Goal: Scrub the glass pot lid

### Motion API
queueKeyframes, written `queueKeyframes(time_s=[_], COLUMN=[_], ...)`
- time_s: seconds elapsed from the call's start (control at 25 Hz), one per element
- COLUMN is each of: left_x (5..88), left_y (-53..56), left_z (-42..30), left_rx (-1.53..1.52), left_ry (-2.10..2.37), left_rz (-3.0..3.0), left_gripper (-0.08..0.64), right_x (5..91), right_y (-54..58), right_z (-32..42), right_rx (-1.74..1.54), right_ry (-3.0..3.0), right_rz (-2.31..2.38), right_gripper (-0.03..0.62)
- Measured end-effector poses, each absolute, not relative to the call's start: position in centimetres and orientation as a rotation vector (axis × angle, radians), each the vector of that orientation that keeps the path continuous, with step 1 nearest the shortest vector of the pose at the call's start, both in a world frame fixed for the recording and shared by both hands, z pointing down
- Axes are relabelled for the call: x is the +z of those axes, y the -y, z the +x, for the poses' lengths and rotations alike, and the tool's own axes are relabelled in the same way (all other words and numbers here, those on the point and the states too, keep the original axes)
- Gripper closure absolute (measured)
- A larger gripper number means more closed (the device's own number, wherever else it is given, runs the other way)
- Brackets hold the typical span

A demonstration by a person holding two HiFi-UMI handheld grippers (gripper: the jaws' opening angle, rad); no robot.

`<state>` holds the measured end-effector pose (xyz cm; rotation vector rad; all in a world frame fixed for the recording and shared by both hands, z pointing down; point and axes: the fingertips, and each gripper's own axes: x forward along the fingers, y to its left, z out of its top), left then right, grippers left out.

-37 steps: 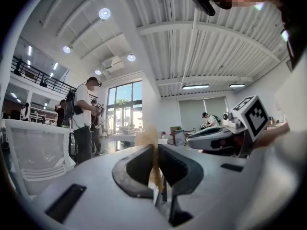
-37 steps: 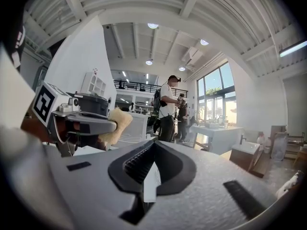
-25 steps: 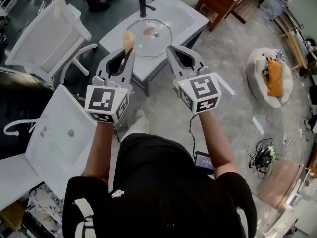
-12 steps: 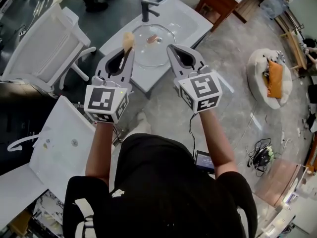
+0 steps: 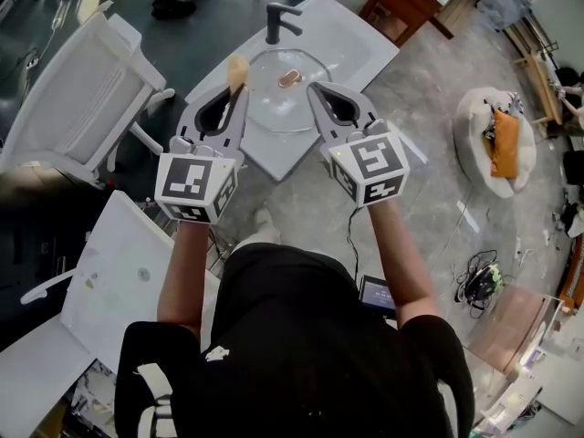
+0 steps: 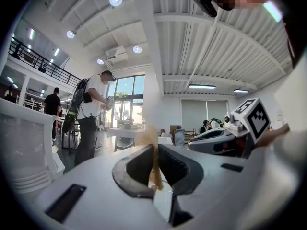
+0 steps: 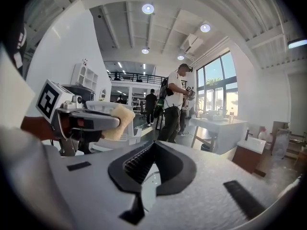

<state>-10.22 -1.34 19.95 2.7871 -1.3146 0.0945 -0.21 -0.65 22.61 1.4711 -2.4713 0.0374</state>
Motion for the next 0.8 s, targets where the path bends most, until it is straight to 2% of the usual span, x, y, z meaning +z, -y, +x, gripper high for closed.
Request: queueKeyframes(time_s=[0.8], left_x=[22.6], left_y=[5.0], left_z=[-10.7], left_rx=[0.097], left_ry=[1.211], left_rz=[2.753], left_gripper=[0.540], right_x=[26.3], right_y=[4.3], right_z=[-0.6], right_rx=[0.099], right_ry=[2.417], right_rz=[1.458], right_gripper=[0.592])
